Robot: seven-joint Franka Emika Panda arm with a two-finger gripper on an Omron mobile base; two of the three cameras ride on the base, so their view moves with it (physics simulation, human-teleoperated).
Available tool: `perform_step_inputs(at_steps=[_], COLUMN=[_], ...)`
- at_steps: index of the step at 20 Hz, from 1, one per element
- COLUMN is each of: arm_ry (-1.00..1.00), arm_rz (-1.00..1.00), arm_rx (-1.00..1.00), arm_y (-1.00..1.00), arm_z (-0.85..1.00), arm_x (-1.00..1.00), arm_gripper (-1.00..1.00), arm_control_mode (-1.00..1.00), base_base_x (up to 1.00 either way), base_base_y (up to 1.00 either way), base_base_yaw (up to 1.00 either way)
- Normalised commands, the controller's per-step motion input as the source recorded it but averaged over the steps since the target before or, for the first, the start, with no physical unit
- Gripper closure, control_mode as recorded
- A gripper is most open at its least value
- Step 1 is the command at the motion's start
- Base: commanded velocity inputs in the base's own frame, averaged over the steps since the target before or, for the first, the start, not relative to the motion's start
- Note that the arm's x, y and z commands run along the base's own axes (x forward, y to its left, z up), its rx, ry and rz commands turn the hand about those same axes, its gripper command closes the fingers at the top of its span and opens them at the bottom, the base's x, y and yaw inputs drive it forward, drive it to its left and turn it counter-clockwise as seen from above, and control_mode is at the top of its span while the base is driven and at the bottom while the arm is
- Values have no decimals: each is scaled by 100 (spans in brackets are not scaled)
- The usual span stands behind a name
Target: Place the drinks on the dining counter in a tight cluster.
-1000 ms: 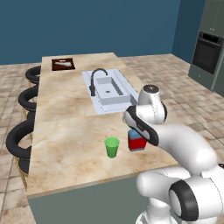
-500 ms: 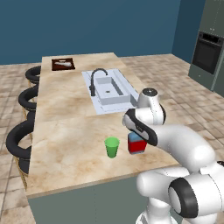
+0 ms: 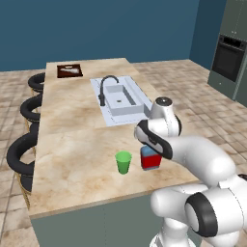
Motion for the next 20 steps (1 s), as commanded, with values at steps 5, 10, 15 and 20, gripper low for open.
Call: perform_step_inputs(at_steps=[5, 10, 15, 20], arm_ry=[0, 0, 0, 0], arm_rz=[0, 0, 0, 0], arm_rx=[0, 0, 0, 0], arm_y=[0, 0, 0, 0], arm_z=[-2, 0, 0, 0], arm_x=[0, 0, 0, 0], arm_gripper=[100, 100, -100, -100], arm_control_mode=[-100, -100, -100, -100], base_base_x=[0, 0, 0, 0], base_base_y=[0, 0, 0, 0], base_base_yaw=[0, 0, 0, 0])
